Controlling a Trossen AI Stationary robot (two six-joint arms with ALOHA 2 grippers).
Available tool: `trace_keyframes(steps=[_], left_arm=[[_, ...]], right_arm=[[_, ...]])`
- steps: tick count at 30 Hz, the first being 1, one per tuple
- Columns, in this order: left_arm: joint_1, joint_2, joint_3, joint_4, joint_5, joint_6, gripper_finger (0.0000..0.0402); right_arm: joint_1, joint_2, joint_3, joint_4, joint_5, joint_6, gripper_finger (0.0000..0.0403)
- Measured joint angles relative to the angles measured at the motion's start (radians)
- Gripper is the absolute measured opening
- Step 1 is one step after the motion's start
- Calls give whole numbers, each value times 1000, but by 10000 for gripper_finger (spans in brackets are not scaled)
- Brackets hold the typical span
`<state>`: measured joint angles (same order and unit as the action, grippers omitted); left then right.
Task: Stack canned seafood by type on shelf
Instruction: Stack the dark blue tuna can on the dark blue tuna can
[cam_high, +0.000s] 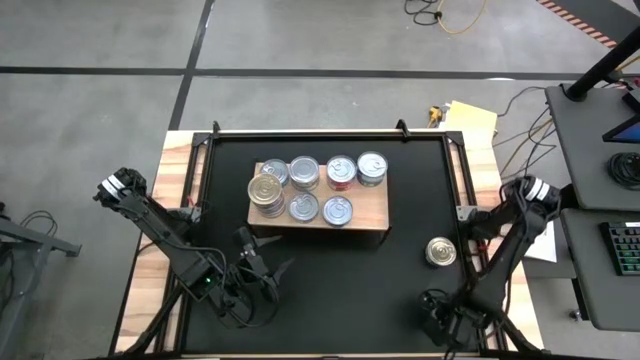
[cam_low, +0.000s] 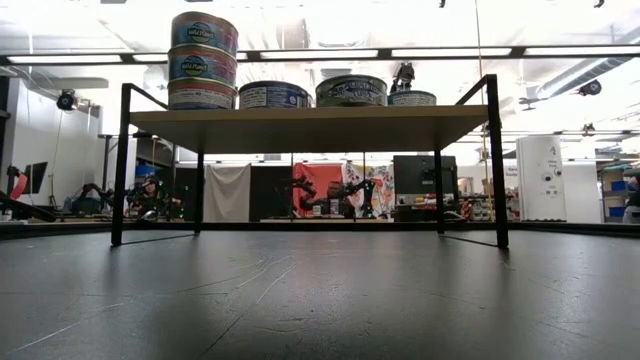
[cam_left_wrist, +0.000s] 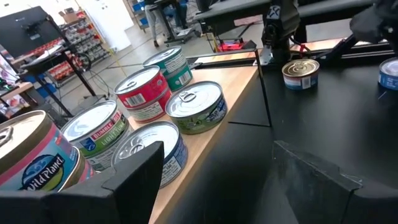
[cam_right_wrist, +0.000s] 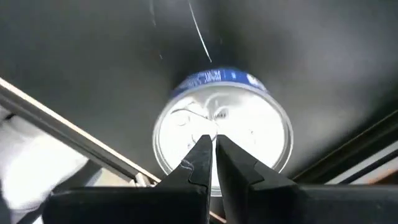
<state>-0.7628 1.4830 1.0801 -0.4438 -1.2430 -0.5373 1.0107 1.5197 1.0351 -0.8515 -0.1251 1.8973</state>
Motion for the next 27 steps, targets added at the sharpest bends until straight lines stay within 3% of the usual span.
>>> trace_keyframes(steps=[4, 13, 27], left_arm=[[0, 0, 1, 7, 0, 0, 283], [-4, 0, 5, 9, 6, 0, 283], [-6, 0, 5, 10, 6, 0, 283]], right_arm=[[0, 58, 1, 8, -59, 14, 12], [-3, 100, 8, 61, -38, -30, 13], [-27, 93, 4, 71, 316, -112, 12]])
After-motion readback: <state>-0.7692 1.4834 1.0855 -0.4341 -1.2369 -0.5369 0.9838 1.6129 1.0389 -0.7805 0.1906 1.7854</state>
